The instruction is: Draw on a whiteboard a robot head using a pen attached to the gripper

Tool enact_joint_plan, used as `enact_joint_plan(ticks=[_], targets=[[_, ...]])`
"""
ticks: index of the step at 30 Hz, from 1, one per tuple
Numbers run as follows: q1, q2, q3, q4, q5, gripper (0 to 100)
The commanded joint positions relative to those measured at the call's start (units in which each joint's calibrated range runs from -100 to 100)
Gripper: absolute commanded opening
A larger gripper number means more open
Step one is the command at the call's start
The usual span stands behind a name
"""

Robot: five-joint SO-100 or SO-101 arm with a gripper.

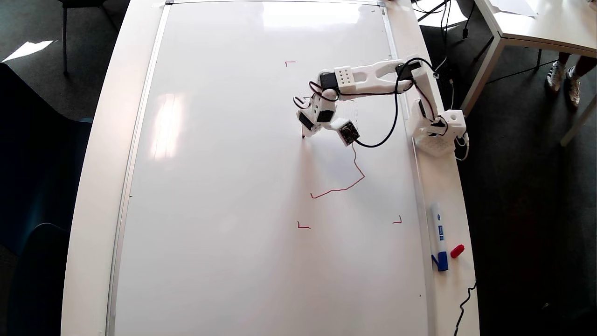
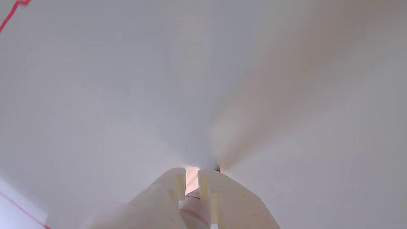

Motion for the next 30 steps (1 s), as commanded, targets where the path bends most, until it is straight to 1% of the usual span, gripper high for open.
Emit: enact_joint_plan(ticks=[1, 4, 10, 22, 27, 30], targets=[[-5.4, 1.4, -0.3, 0.6, -2.6, 1], [-8.7, 4.7, -3.8, 0.6, -4.6, 1], [-12.4, 10.2, -10.9, 0.8, -6.2, 1], [-19.8, 11.0, -11.9, 0.8, -9.4, 1], [-21.0, 11.0, -12.2, 0.8, -9.5, 1], [-21.5, 10.9, -12.4, 0.8, -10.6, 1]])
